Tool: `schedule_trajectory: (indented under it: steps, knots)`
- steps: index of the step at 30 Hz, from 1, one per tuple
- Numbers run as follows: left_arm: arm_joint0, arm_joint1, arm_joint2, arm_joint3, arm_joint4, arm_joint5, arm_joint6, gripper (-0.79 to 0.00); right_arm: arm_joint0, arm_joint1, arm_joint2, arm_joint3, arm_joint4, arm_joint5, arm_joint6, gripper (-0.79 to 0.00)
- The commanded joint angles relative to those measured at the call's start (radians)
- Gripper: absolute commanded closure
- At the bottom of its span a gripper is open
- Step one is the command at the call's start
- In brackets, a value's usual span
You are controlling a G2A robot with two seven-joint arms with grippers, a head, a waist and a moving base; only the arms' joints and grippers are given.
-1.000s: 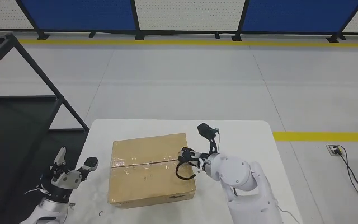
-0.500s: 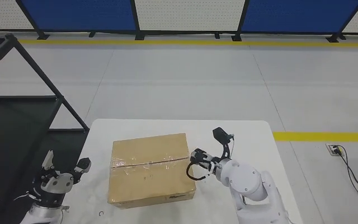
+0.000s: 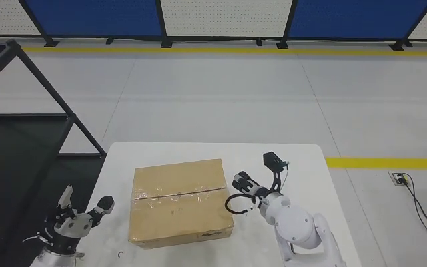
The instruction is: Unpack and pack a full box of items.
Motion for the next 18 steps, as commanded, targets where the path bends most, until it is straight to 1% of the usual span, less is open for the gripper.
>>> schedule_trajectory:
  steps: [1,6,8,15,18]
  knots:
    - [-0.006,0.0,0.015,0.011,0.02,0.006,0.003,-0.785,-0.006,0.001,-0.004,-0.001,0.007,-0.016,-0.019,0.0]
    - [-0.04,-0.002,0.063,0.064,0.076,0.014,0.025,-0.785,-0.002,0.005,-0.011,0.018,0.028,-0.044,-0.023,0.0]
    - [-0.057,-0.002,0.081,0.088,0.074,0.043,0.025,-0.785,0.001,0.007,-0.014,0.025,0.033,-0.052,-0.019,0.0]
    - [-0.092,-0.001,0.095,0.131,0.062,0.097,0.021,-0.785,0.009,0.014,-0.037,0.035,0.06,-0.11,0.009,0.0]
    - [-0.101,0.0,0.098,0.145,0.071,0.099,0.023,-0.785,0.027,0.016,-0.057,0.047,0.065,-0.134,0.032,0.0]
